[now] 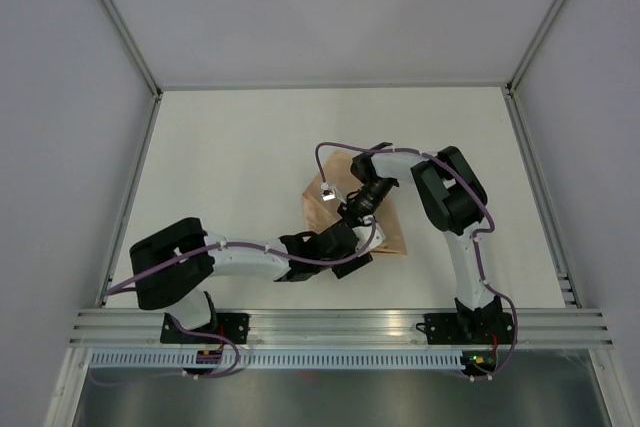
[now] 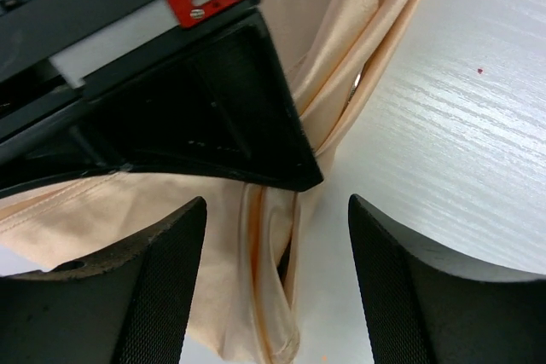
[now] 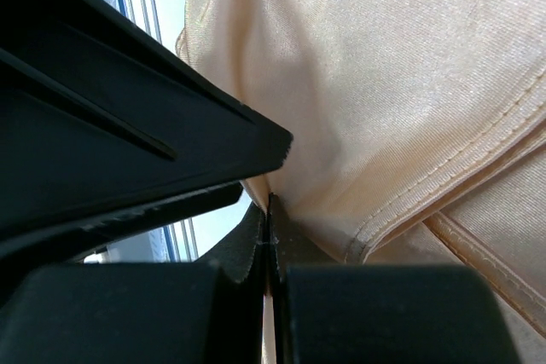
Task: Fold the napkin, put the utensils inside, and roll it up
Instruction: Roll the napkin at the center of the board.
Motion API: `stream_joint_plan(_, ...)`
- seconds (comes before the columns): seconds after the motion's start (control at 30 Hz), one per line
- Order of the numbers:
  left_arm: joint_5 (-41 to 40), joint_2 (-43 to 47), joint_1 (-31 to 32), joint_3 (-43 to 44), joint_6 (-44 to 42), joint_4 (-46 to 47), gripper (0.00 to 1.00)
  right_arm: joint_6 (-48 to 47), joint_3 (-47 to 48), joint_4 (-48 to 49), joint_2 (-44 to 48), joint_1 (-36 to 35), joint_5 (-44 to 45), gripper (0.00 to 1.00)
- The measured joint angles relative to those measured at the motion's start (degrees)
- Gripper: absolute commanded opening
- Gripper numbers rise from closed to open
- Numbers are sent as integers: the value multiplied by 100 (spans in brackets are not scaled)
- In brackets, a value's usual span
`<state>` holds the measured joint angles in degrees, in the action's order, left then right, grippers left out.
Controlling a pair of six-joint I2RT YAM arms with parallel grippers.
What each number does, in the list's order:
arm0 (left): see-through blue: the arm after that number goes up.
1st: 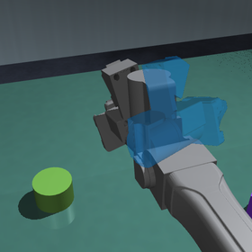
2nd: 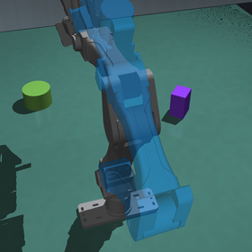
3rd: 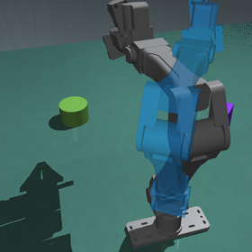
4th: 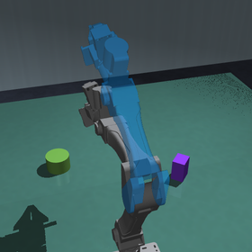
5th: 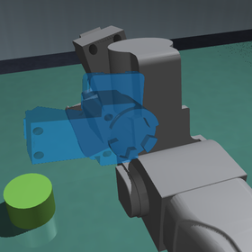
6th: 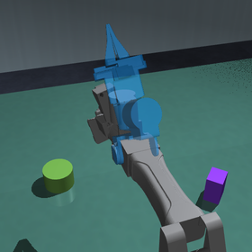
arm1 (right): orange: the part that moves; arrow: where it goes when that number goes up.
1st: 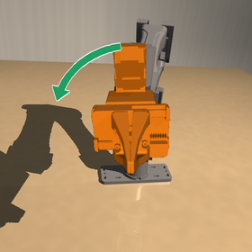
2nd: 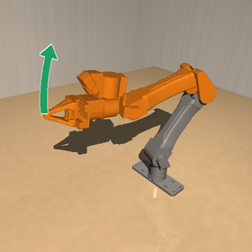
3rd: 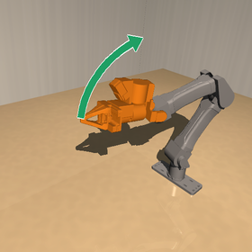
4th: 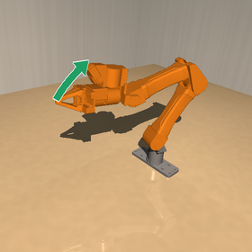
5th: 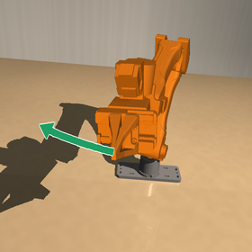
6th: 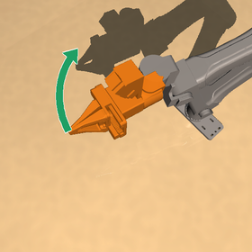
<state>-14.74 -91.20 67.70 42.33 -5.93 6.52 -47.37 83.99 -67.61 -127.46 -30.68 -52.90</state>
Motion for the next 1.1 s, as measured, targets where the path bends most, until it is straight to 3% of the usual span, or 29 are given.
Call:
stream_joint_plan(0.23,-160,-354,177,129,-101,37,64,0,28,-52,-31,11,-2,1)
stream_joint_plan(0.67,-413,-564,332,216,-232,85,12,0,50,-192,-94,31,15,0)
stream_joint_plan(0.8,-426,-579,348,236,-251,83,2,-2,50,-210,-96,42,31,1)
stream_joint_plan(0.9,-422,-581,348,240,-251,74,2,-2,50,-216,-96,42,31,8)
stream_joint_plan(1.03,-417,-581,348,240,-251,72,2,2,50,-249,-39,59,28,34)
stream_joint_plan(1.1,-411,-579,348,243,-251,76,2,26,48,-282,48,90,44,41)
